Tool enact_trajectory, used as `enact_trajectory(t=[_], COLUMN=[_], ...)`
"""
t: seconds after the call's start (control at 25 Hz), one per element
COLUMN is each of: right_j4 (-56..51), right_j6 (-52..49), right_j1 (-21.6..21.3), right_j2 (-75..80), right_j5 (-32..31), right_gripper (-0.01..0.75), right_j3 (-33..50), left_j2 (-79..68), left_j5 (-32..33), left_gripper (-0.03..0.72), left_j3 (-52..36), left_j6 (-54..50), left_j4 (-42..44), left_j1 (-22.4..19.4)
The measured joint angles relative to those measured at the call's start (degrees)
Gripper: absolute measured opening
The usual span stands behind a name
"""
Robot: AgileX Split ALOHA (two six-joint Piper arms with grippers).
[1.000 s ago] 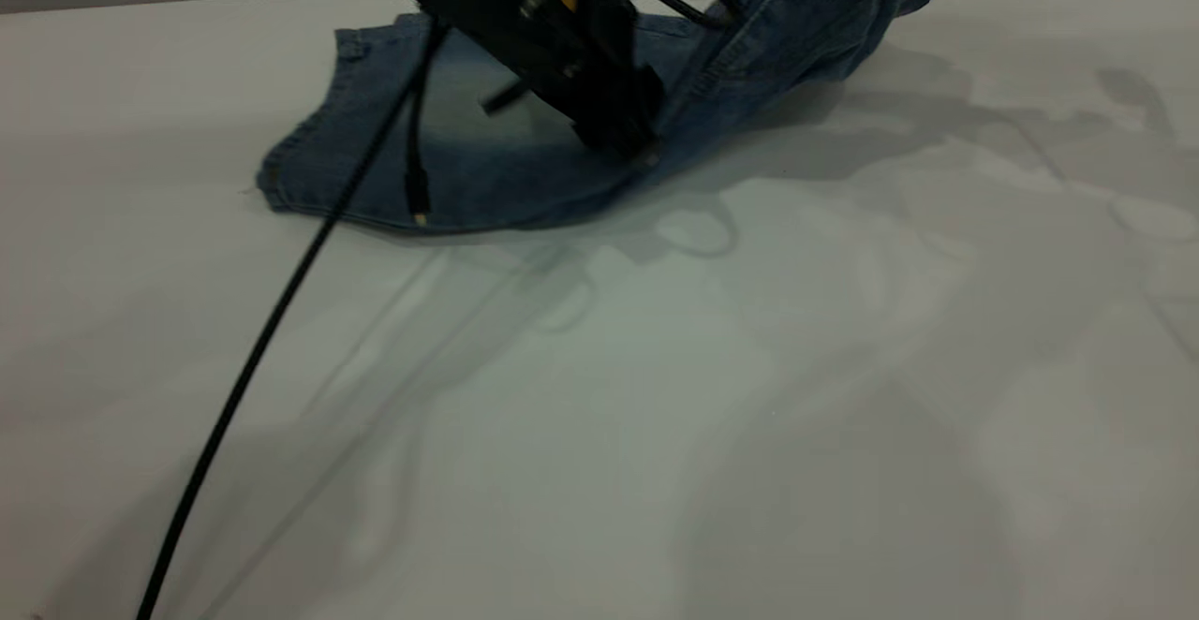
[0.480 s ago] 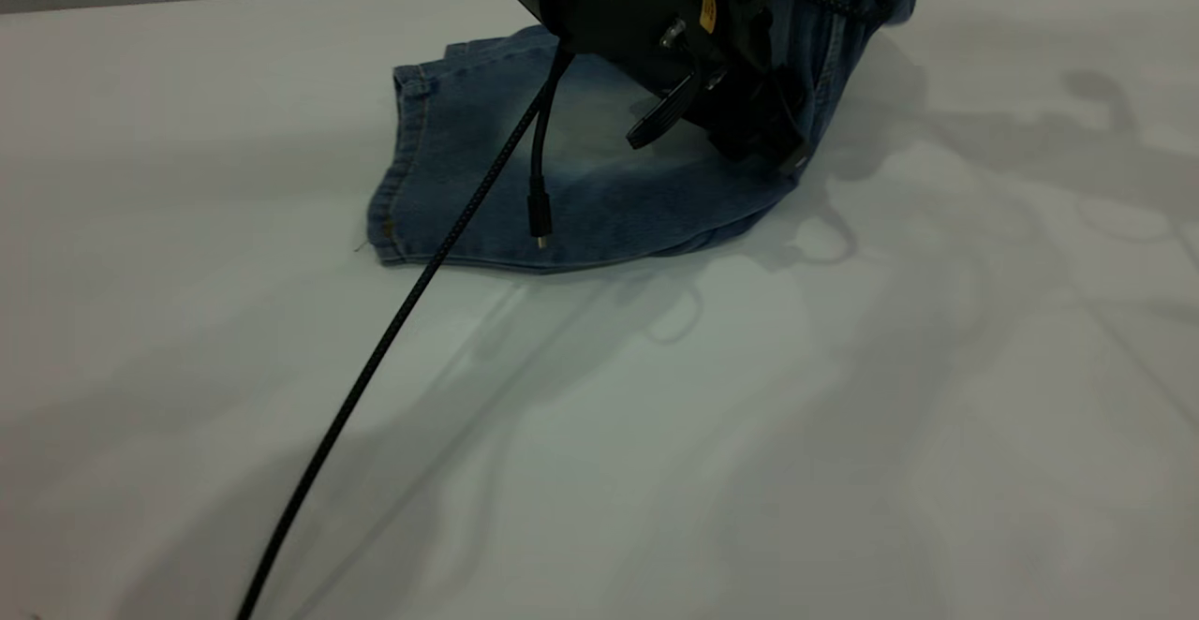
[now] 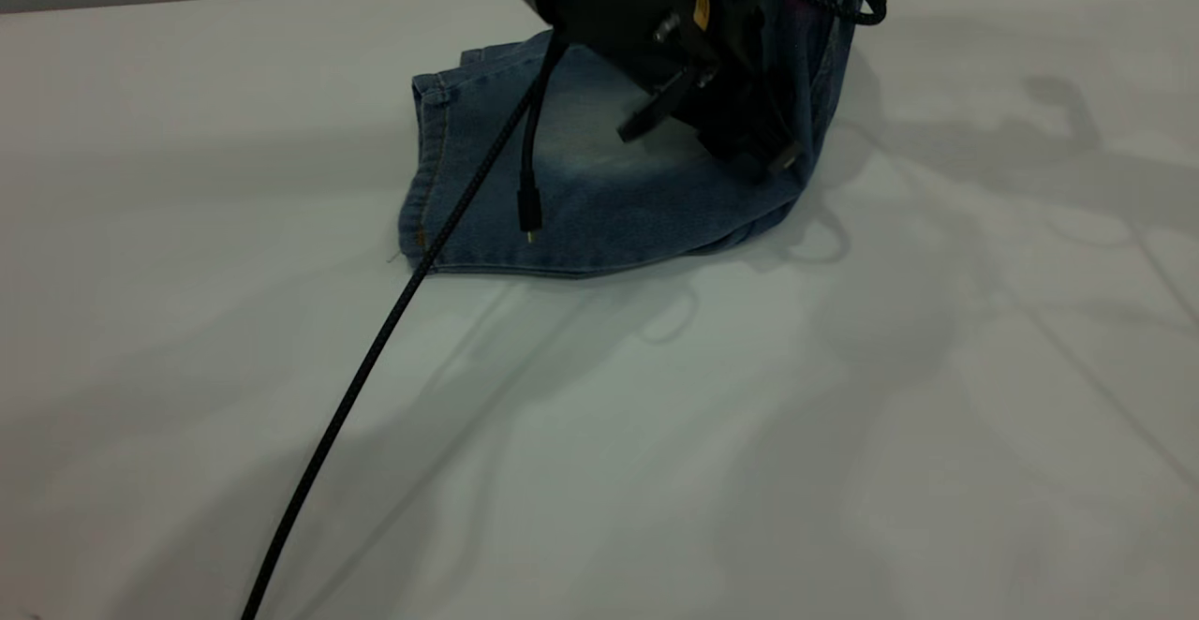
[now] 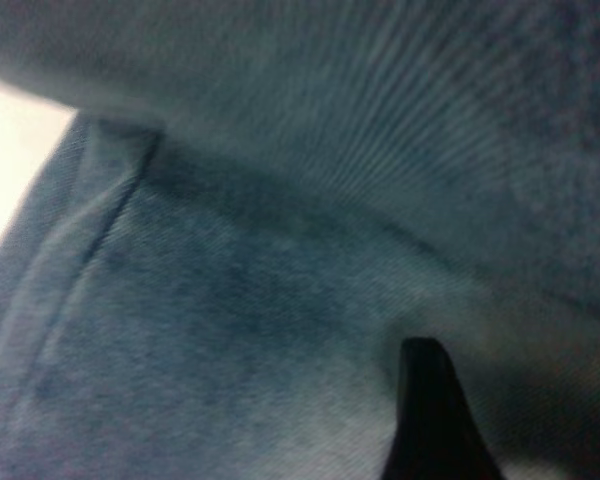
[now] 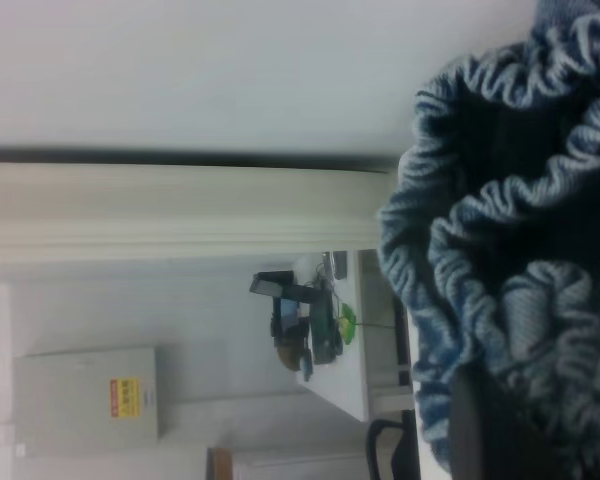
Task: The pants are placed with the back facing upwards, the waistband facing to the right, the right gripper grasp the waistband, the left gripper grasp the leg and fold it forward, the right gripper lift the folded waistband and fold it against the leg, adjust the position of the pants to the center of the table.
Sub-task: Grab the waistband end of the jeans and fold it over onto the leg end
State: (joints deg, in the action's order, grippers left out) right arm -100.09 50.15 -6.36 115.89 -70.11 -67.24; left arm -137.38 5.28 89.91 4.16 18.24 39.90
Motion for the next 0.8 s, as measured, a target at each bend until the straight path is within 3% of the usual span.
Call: enact_trajectory(t=[0.4, 0.56, 0.8], right_j4=[0.02, 0.04, 0.04], right_j6=[1.22, 1.22, 1.06], right_j1=[-0.44, -0.44, -0.15], right_j2=[0.05, 0.05, -0.01], right_j5=[-0.01, 0.2, 0.21], right_gripper=[0.102, 0.102, 0.102], right_j3=[0.0, 0.0, -0.05], left_j2=[6.51, 5.66, 5.3], left_j5=[12.62, 18.12, 12.38], left_gripper=[0.395, 0.393, 0.393], left_j3=[-0.06, -1.99, -7.62], left_j6=[0.21, 0.33, 0.27], left_j4=[4.99, 5.05, 5.81], left_j1=[-2.69, -5.85, -8.5])
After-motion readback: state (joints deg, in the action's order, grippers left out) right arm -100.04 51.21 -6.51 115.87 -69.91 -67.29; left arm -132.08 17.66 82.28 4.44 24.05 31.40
